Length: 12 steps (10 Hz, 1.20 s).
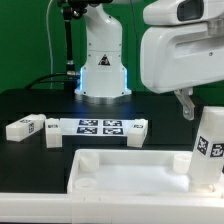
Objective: Assemble desk
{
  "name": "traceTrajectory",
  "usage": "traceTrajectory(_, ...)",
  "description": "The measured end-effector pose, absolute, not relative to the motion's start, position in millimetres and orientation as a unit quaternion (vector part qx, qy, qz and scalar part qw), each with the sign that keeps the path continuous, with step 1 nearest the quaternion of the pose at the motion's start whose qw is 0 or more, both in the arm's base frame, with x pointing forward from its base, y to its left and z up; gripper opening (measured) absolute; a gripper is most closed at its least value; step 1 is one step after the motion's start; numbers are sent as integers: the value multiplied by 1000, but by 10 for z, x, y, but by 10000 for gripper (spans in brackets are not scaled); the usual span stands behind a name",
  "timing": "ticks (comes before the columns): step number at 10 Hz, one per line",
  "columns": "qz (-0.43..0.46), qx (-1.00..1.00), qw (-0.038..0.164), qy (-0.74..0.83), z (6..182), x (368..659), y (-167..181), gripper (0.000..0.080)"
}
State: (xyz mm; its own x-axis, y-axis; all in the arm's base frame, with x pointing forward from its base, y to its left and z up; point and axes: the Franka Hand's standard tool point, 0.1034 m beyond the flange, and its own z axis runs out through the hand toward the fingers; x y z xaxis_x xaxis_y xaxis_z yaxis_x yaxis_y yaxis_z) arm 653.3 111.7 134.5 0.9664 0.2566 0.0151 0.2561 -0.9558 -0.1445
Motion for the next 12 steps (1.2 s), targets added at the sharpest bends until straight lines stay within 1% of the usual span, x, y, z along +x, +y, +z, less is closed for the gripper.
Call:
traceTrajectory(2, 2, -989, 73, -130, 1337, 6527, 1119, 649)
traceTrajectory(3, 3, -991, 65, -119, 1336, 6528, 1115, 649)
traceTrajectory(4, -6, -992, 45, -118, 1320, 6554, 1081, 649)
traceTrajectory(5, -14, -992, 41, -117, 1300, 6575, 1055, 649)
traceTrajectory(8, -18, -993, 41, -110, 1332, 6619, 1031, 649)
traceTrajectory(10, -17, -993, 42, -112, 1321, 6624, 1031, 649)
traceTrajectory(11, -16, -992, 42, -115, 1298, 6613, 1030, 538)
traceTrajectory(12, -14, -992, 42, -116, 1283, 6604, 1028, 404)
